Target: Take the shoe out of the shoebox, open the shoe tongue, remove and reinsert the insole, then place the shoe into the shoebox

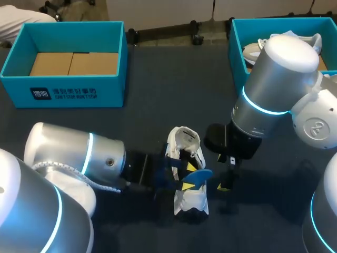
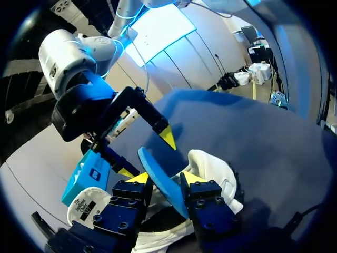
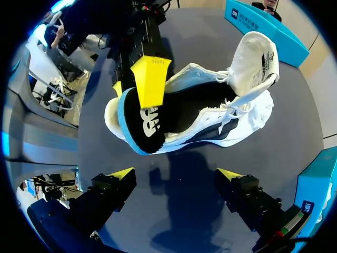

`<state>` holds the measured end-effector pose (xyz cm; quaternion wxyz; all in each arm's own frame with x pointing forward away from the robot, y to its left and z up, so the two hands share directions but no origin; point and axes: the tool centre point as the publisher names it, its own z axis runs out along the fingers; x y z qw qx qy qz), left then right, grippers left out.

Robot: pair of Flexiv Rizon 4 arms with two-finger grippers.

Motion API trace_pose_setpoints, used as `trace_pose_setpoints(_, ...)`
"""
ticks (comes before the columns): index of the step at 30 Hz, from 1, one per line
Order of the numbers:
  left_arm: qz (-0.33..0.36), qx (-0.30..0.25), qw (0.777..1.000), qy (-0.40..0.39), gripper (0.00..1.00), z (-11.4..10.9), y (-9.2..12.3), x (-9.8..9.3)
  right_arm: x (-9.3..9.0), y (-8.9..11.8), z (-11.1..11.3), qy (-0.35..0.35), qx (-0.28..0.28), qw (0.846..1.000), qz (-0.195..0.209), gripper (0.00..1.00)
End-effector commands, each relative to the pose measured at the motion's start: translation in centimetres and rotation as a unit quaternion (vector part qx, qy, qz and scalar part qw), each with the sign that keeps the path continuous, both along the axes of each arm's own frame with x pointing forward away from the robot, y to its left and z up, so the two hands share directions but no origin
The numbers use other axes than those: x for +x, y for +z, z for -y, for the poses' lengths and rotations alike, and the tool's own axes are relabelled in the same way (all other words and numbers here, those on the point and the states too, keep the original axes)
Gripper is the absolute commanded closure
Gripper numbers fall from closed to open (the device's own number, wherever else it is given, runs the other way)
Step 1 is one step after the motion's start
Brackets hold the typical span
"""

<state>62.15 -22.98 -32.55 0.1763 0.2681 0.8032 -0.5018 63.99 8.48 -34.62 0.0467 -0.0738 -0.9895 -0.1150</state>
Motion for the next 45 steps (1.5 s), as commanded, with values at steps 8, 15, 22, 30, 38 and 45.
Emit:
trace_pose_setpoints(8,-0.018,0.009,1.0,-0.018,0.62,-2.7,2.4,-0.3,-0.1,-0.1,0.0,0.0,0.001,1.0,0.001,0.0)
trace_pose_setpoints(15,-0.017,0.03,0.999,-0.026,0.62,-4.3,3.3,-0.4,-0.1,-0.1,0.0,0.0,0.001,1.0,0.001,0.0)
trace_pose_setpoints(22,-0.039,0.069,0.995,-0.056,0.64,-6.1,4.8,-0.6,0.2,0.9,1.7,0.011,0.009,1.0,0.0,0.0)
trace_pose_setpoints(30,-0.052,0.116,0.988,-0.083,0.67,-7.4,6.8,-0.8,1.0,3.5,5.8,0.06,0.03,0.998,0.014,0.0)
trace_pose_setpoints(38,-0.064,0.16,0.979,-0.11,0.73,-7.5,8.5,-0.3,2.3,4.5,9.8,0.106,0.061,0.992,0.007,0.0)
trace_pose_setpoints(45,-0.084,0.189,0.967,-0.147,1.0,-7.7,9.5,0.9,2.3,4.5,9.8,0.106,0.061,0.992,0.007,0.0)
